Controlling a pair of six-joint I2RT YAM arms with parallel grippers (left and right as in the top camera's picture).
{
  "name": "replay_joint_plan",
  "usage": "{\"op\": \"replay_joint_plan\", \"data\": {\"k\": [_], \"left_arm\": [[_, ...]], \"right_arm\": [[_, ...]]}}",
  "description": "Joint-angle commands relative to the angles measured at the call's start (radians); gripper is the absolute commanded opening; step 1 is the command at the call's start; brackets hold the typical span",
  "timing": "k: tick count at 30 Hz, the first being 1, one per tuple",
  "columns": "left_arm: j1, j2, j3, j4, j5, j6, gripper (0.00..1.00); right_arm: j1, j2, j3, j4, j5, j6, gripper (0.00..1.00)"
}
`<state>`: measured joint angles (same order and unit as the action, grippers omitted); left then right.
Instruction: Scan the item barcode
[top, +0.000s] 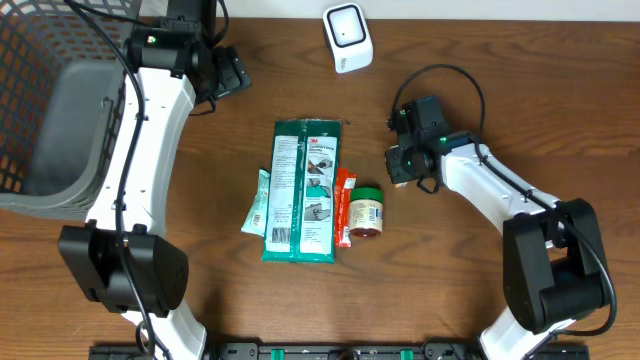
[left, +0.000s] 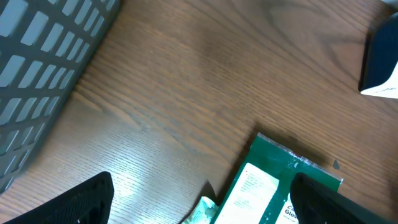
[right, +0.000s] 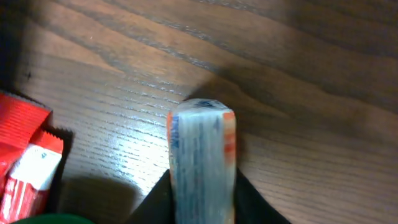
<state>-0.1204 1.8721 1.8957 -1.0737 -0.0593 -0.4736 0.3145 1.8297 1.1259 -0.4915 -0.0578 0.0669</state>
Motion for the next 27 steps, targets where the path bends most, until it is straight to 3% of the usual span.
{"op": "replay_joint_plan", "data": {"k": [1,2,8,14,21,27], "left_arm": [[0.002,0.003,0.006,-0.003,-0.013,0.006,0.91],[0.002,0.003,0.006,-0.003,-0.013,0.006,0.91],[0.002,0.003,0.006,-0.003,-0.013,0.006,0.91],[0.002,0.003,0.006,-0.003,-0.013,0.006,0.91],[0.002,0.003,0.006,-0.003,-0.013,0.006,0.91],[0.002,0.003,0.006,-0.003,-0.013,0.006,0.91]], "right_arm": [[0.009,-0.006,0.005,0.002,0.006,0.007,0.12],[0.009,-0.010,0.005,0.002,-0.002,0.007,0.07],[0.009,-0.113,0.010,-0.038,-0.068,0.003,0.01],[0.007,-0.229,0.153,-0.191,-0.063,0.008,0.01],[0.007,-0.166,0.619,-0.558,-0.040,0.033,0.01],[0.007,0.035,1.155,-0.862,-0.030,0.033,0.01]]}}
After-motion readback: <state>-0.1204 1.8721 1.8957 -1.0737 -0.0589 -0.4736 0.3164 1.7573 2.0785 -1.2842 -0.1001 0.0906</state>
